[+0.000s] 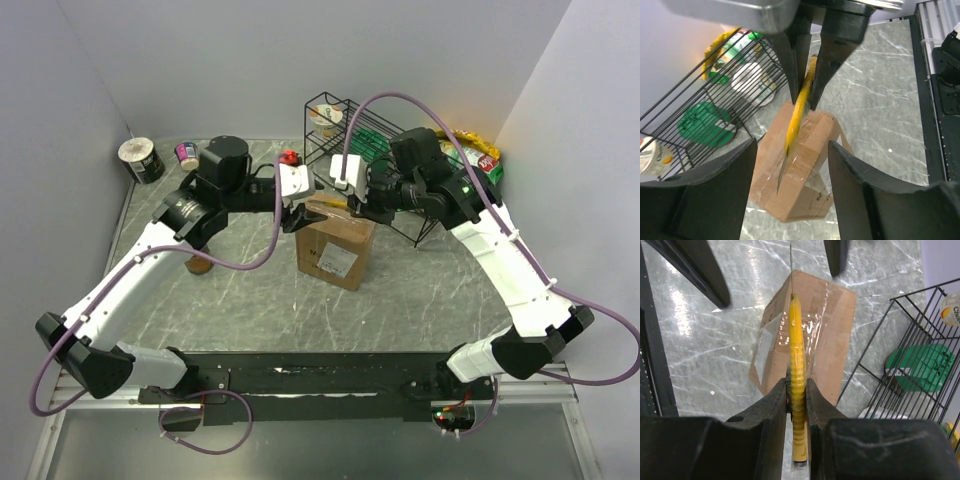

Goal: Unpack the express box

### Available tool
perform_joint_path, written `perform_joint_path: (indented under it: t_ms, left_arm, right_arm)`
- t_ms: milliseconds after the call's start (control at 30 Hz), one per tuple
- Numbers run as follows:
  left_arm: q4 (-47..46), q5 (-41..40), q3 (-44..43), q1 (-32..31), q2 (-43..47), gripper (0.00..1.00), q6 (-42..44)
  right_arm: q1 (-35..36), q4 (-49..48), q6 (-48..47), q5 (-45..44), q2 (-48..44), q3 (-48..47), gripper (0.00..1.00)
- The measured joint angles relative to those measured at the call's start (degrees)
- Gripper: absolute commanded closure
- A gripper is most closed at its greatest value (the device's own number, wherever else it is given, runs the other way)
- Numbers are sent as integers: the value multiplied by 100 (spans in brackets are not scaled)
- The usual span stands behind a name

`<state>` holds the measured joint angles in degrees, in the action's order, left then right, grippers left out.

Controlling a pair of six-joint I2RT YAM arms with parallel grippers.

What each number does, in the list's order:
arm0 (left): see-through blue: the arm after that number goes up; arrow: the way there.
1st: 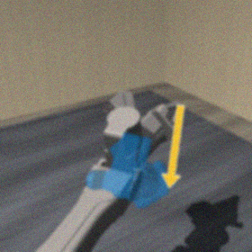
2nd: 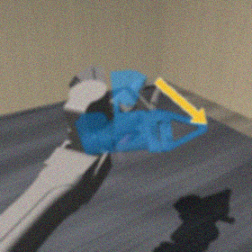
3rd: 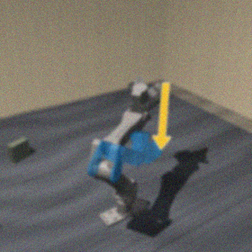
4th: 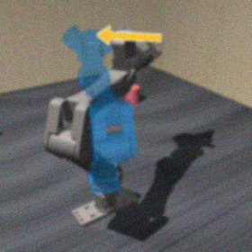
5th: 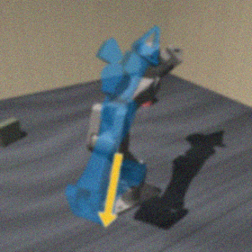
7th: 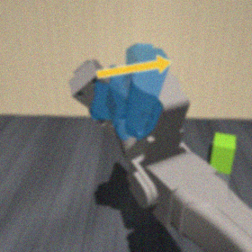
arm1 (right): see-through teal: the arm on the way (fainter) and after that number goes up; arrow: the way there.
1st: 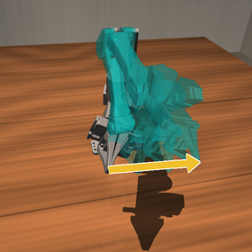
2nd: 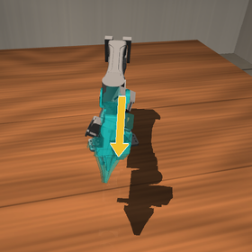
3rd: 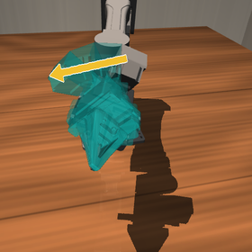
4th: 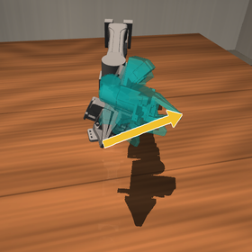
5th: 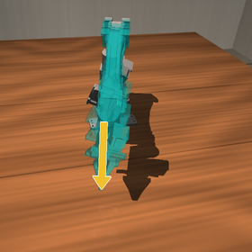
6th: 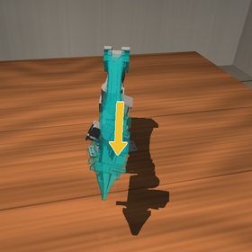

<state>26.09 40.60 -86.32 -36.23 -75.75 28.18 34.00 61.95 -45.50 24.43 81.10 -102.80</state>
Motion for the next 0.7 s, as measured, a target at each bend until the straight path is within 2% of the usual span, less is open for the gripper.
perform_joint_path:
  t_ms: [267, 367, 467, 500, 600, 633, 667, 700]
  left_arm:
    - [-153, -55, -76, -278, -295, 57, -15]
    - [-129, -61, -179, -374, -442, 67, 72]
    - [-127, -66, -221, -426, -485, 80, 136]
    - [-127, -85, -227, -444, -485, 96, 168]
    - [-44, -66, -251, -476, -485, 99, 269]
    - [-20, -63, -251, -490, -485, 99, 264]
    - [4, -59, -251, -503, -485, 99, 264]
    - [22, -55, -251, -505, -485, 99, 236]
  right_arm:
    - [173, -9, 0, -46, -101, 0, 100]
    - [181, -22, 0, -98, -192, 2, 100]
    - [181, -4, 0, -162, -256, 17, 100]
    - [184, -7, 0, -164, -264, 17, 100]
    - [188, -15, -94, -155, -321, 74, 100]
    - [186, -13, -118, -149, -348, 120, 94]
    - [186, -17, -129, -144, -380, 173, 71]
    - [177, -44, -125, -122, -428, 238, 61]
